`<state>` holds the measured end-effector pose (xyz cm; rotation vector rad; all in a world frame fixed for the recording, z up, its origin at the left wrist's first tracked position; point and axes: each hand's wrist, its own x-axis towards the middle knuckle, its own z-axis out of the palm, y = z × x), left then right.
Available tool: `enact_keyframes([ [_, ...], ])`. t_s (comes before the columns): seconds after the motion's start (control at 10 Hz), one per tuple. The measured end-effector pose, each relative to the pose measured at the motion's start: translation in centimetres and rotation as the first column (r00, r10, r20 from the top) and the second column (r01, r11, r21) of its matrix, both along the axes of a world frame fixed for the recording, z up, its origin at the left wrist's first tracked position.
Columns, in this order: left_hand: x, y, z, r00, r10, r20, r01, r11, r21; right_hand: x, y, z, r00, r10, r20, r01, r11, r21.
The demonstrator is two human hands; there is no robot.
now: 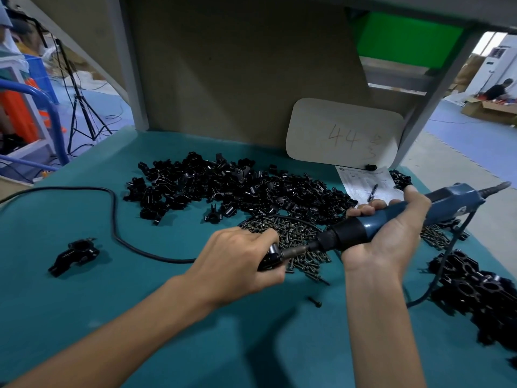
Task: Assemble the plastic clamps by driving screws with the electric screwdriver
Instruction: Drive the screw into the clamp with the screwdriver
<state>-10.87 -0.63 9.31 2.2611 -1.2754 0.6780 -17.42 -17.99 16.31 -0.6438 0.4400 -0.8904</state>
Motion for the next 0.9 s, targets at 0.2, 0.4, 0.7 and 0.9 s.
enact_keyframes([
  [0.2,-0.2,0.3,0.1,1.000,-0.002,-0.017,0.002,1.000,-0.004,0.3,0.2,-0.1,0.999,0.044,-0.019,-0.045,0.997,-0.062],
  [0.4,-0.2,0.3,0.1,1.000,-0.006,-0.010,0.005,1.000,-0.024,0.1,0.5,0.4,0.998,0.040,-0.057,-0.040,0.999,-0.007],
  [0.7,-0.3,0.5,-0.5,1.000,-0.025,-0.018,0.025,0.999,-0.036,1.2,0.0,-0.9,0.999,-0.005,-0.033,0.007,0.998,0.062],
  [0.9,-0.3,0.4,-0.7,0.999,-0.021,-0.026,0.019,0.996,-0.086,1.7,0.0,-0.7,1.000,-0.003,0.011,0.002,0.997,0.073],
])
